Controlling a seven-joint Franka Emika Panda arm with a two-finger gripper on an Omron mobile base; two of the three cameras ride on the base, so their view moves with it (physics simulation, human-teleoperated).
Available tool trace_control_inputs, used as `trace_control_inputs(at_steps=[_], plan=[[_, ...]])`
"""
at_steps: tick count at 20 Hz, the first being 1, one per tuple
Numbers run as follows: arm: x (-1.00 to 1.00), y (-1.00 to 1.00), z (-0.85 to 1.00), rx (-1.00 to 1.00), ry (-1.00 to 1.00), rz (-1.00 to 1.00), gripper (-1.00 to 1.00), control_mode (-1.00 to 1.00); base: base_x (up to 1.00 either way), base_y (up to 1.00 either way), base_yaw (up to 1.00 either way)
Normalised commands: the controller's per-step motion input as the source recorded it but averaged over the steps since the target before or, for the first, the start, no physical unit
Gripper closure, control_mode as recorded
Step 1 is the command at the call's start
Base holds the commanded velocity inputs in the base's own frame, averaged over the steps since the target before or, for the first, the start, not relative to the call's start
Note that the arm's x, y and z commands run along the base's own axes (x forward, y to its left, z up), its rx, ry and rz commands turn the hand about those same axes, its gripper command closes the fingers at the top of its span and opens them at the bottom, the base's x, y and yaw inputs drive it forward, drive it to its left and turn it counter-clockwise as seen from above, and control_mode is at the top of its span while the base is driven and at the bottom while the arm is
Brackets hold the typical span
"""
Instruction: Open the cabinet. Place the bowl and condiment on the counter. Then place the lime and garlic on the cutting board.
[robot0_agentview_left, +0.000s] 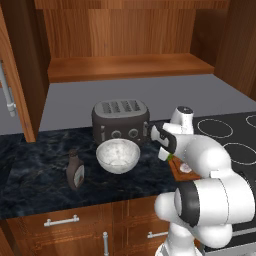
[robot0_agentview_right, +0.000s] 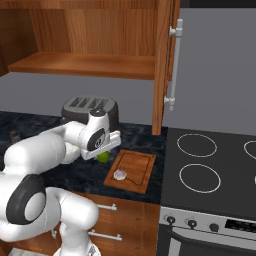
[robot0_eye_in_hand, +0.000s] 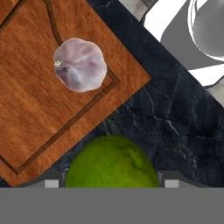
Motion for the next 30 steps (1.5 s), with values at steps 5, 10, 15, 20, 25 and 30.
trace_control_inputs(at_steps=[5, 10, 15, 20, 25, 30], plan=[[0.08, -0.27, 0.03, 0.00, 0.00, -0.07, 1.00, -1.00, 0.00, 0.00, 0.00], [0.08, -0.23, -0.07, 0.00, -0.01, -0.04, 1.00, -1.00, 0.00, 0.00, 0.00], [0.13, -0.27, 0.00, 0.00, 0.00, -0.05, 1.00, -1.00, 0.00, 0.00, 0.00], [0.23, -0.25, -0.06, 0.00, 0.02, -0.05, 1.00, -1.00, 0.00, 0.00, 0.00], [0.32, -0.14, -0.19, 0.01, 0.07, -0.03, 1.00, -1.00, 0.00, 0.00, 0.00], [0.37, -0.09, -0.18, 0.01, 0.09, -0.02, 1.00, -1.00, 0.00, 0.00, 0.00]])
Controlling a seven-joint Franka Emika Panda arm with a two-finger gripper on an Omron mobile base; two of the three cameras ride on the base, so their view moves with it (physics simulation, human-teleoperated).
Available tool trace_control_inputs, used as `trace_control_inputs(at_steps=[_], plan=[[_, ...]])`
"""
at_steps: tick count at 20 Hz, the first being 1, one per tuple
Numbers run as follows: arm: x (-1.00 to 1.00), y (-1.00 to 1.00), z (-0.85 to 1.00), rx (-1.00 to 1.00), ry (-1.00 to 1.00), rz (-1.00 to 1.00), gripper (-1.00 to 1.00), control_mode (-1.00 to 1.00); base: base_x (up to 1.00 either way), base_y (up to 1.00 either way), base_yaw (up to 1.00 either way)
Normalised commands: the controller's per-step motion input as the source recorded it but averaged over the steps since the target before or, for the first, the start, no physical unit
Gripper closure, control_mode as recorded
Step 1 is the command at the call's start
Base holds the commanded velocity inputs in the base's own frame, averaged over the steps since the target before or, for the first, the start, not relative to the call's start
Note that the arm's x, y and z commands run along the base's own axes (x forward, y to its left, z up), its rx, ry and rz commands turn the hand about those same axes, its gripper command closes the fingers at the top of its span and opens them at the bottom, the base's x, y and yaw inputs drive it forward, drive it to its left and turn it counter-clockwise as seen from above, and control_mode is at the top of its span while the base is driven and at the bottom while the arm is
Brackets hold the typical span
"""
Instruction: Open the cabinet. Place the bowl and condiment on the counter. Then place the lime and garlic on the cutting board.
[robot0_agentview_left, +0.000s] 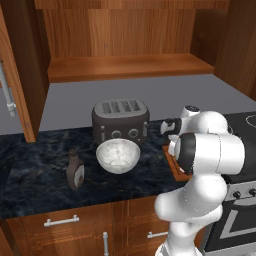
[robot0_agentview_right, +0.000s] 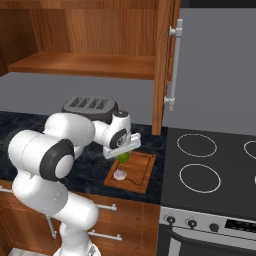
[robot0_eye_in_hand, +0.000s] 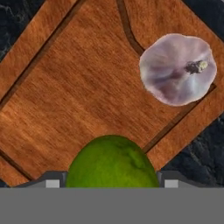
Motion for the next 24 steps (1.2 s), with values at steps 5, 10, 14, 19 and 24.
trace_control_inputs(at_steps=[5, 10, 14, 19, 24], plan=[[0.35, -0.05, -0.15, 0.00, 0.07, -0.01, 1.00, -1.00, 0.00, 0.00, 0.00], [0.18, -0.02, -0.29, 0.03, 0.03, 0.00, 1.00, -1.00, 0.00, 0.00, 0.00], [0.07, 0.00, -0.22, 0.04, 0.00, 0.00, 1.00, -1.00, 0.00, 0.00, 0.00], [0.09, 0.00, -0.02, 0.01, 0.00, 0.00, -1.00, -1.00, 0.00, 0.00, 0.00], [-0.02, 0.00, 0.09, 0.00, 0.00, -0.03, -1.00, -1.00, 0.00, 0.00, 0.00]])
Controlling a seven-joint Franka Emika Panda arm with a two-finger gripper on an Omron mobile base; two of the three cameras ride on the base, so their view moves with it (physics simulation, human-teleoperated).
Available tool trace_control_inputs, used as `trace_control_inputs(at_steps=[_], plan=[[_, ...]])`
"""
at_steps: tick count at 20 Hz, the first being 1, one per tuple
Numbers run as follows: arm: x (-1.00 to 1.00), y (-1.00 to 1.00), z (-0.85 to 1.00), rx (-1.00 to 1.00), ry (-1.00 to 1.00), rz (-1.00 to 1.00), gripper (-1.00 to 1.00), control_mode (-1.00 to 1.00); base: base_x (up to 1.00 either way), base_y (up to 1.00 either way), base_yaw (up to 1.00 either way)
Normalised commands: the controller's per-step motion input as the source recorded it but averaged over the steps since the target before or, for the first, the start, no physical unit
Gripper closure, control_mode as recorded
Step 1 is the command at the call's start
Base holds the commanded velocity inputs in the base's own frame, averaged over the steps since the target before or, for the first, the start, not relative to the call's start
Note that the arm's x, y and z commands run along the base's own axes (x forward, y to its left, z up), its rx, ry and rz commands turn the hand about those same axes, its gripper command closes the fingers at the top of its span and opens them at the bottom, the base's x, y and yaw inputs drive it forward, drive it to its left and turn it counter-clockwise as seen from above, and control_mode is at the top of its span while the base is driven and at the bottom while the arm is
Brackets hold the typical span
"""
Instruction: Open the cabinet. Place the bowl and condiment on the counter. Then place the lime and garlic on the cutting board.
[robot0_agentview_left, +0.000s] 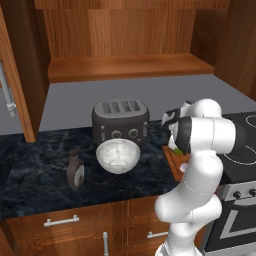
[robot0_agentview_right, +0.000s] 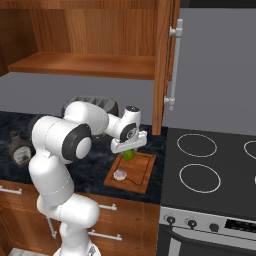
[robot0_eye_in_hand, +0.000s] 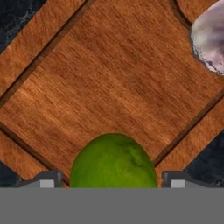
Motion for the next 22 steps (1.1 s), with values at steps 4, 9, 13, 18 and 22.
trace_control_inputs(at_steps=[4, 9, 13, 18, 22], plan=[[-0.09, 0.00, 0.18, 0.00, 0.00, -0.05, -1.00, -1.00, 0.00, 0.00, 0.00], [-0.14, 0.00, 0.26, 0.00, 0.00, -0.04, -1.00, -1.00, 0.00, 0.00, 0.00], [-0.24, 0.05, 0.26, 0.00, 0.00, -0.03, -1.00, -1.00, 0.00, 0.00, 0.00], [-0.27, 0.20, 0.19, 0.00, 0.00, -0.04, -1.00, -1.00, 0.00, 0.00, 0.00], [-0.24, 0.31, 0.16, 0.00, 0.00, -0.05, -1.00, -1.00, 0.00, 0.00, 0.00]])
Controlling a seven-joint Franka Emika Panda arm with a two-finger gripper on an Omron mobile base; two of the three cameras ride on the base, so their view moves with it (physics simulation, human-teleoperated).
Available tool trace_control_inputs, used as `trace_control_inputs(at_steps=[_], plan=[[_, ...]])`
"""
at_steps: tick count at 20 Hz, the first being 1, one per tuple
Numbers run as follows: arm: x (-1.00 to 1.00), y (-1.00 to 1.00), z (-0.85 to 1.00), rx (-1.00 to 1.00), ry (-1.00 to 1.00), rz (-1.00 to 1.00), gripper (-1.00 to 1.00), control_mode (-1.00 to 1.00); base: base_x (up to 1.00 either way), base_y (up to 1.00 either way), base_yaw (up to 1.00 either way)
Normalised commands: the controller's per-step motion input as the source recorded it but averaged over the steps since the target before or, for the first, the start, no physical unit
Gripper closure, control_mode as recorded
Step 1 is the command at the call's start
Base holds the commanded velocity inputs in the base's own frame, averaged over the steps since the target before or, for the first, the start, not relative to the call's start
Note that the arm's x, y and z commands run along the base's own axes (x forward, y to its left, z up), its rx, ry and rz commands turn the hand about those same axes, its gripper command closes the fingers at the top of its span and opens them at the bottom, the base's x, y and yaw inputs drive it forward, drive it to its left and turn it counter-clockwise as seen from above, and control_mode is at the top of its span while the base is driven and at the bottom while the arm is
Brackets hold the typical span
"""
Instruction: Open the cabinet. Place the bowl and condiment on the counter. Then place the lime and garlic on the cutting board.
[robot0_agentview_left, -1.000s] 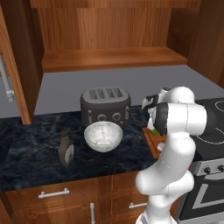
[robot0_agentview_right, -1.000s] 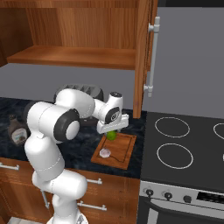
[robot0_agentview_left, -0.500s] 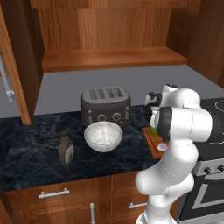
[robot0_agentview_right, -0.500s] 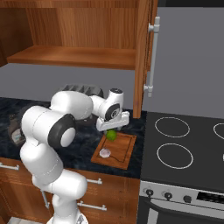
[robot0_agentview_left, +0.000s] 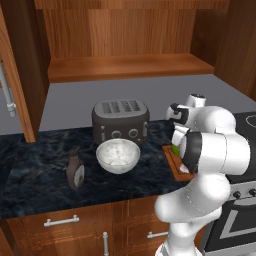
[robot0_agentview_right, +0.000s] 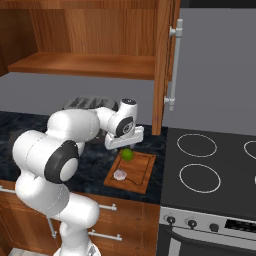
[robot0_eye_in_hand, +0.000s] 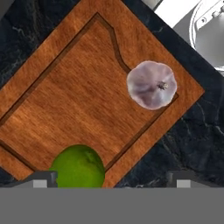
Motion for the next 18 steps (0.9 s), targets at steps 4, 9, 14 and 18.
trace_control_inputs(at_steps=[4, 9, 14, 18], plan=[[-0.24, 0.30, 0.16, 0.00, 0.00, -0.05, -1.00, -1.00, 0.00, 0.00, 0.00], [-0.31, 0.29, 0.17, 0.00, 0.00, -0.06, -1.00, -1.00, 0.00, 0.00, 0.00], [-0.37, 0.26, 0.24, 0.00, 0.00, -0.06, -1.00, -1.00, 0.00, 0.00, 0.00], [-0.46, 0.26, 0.29, 0.00, -0.01, -0.06, -1.00, -1.00, 0.00, 0.00, 0.00]])
